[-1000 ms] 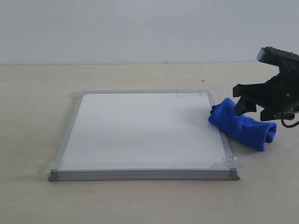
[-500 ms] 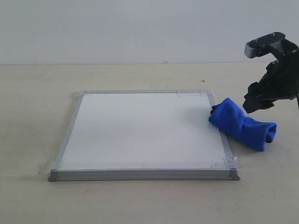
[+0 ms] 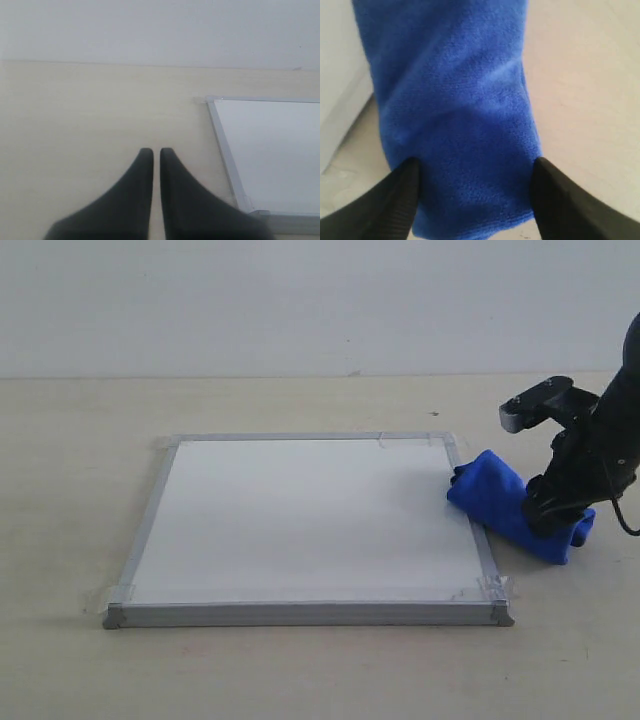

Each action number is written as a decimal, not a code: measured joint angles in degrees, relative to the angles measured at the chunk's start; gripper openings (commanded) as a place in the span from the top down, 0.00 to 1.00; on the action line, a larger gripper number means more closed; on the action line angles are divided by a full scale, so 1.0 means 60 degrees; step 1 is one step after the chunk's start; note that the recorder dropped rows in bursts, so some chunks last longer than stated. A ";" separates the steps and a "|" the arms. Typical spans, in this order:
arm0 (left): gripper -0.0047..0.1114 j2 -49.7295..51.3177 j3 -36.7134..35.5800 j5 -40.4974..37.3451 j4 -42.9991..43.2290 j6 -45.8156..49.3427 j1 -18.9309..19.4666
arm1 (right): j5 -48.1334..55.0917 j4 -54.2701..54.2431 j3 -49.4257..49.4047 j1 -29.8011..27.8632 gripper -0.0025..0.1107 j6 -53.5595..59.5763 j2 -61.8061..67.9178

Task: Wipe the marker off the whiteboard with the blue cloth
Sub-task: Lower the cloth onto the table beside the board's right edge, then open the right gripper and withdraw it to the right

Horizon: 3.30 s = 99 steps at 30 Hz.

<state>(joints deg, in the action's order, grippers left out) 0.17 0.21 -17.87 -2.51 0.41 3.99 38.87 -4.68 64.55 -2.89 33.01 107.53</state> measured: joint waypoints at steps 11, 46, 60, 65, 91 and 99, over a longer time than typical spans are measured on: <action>0.92 0.0000 0.0000 0.0000 0.0000 0.0000 0.0000 | 0.0049 0.0453 0.0000 0.0000 0.98 -0.0723 0.0348; 0.92 0.0000 0.0000 0.0000 0.0000 0.0000 0.0000 | 0.0738 -0.2505 0.0054 0.0005 0.98 -0.5354 0.0348; 0.92 0.0000 0.0000 0.0000 0.0000 0.0000 0.0000 | 0.0197 -0.1987 0.0054 0.0021 0.98 -0.5864 0.0348; 0.92 0.0000 0.0000 0.0000 0.0000 0.0000 0.0000 | 0.0099 -0.1791 0.0054 0.0021 0.98 -0.6146 0.0348; 0.92 0.0000 0.0000 0.0000 0.0000 0.0000 0.0000 | 0.0552 -0.1876 0.0054 0.0021 0.42 -0.5848 0.0287; 0.92 0.0000 0.0000 0.0000 0.0000 0.0000 0.0000 | 0.0552 -0.1784 0.0054 0.0021 0.42 -0.5501 -0.1086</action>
<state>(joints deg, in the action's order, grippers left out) 0.17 0.21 -17.87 -2.51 0.41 3.99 42.18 -15.38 64.88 -2.76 0.00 101.01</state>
